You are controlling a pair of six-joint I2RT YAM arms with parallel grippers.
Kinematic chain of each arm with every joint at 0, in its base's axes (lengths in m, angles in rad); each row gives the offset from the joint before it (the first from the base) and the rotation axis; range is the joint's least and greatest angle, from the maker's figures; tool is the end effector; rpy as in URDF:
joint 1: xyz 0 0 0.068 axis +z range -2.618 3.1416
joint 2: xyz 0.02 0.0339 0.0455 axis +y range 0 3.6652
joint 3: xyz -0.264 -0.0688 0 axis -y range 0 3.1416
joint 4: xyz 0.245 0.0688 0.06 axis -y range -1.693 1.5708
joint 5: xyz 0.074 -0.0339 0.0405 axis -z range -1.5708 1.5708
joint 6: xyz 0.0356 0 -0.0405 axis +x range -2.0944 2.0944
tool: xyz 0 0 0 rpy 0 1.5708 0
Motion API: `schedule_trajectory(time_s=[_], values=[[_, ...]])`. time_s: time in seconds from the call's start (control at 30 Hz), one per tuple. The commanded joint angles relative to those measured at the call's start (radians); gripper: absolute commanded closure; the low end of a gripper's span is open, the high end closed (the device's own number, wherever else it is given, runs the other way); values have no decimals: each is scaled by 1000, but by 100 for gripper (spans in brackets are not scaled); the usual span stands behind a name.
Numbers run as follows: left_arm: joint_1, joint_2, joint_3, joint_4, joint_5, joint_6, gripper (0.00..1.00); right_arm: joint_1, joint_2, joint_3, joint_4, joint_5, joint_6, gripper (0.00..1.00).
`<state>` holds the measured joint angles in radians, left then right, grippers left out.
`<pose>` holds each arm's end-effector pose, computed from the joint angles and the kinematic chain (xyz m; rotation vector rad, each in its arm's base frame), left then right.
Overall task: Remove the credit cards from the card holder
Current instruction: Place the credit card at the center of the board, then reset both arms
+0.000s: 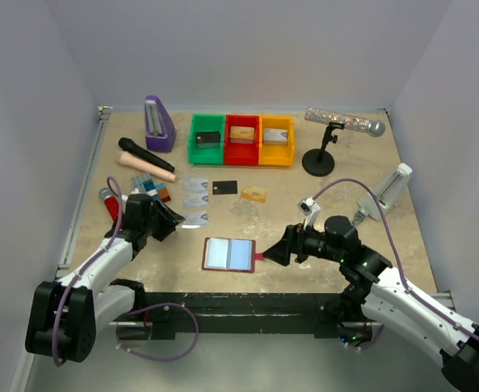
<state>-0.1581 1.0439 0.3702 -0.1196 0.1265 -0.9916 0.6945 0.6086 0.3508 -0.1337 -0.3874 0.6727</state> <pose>0.1897 -0.0348 0.1578 -0.9409 2.2837 -0.6811 0.1101 0.1092 0.2192 -0.3044 2.1383 1.2306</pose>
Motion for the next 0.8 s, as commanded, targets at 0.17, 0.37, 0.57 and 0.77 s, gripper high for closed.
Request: schedule_trajectory(time_s=[0.17,0.37,0.57,0.77], values=[[2,-200,144,-302,-122,133,44,0,-15,19,-55,56,-53,15],[-156,-474,116,-373,-181,206,0,46,-52,105,-257,258,-120,18],[-465,-497,163,-507,-485,161,0,186,43,289,-525,657,-108,18],[-468,-366,260,-649,-553,85,0,188,46,304,-500,684,-84,16]])
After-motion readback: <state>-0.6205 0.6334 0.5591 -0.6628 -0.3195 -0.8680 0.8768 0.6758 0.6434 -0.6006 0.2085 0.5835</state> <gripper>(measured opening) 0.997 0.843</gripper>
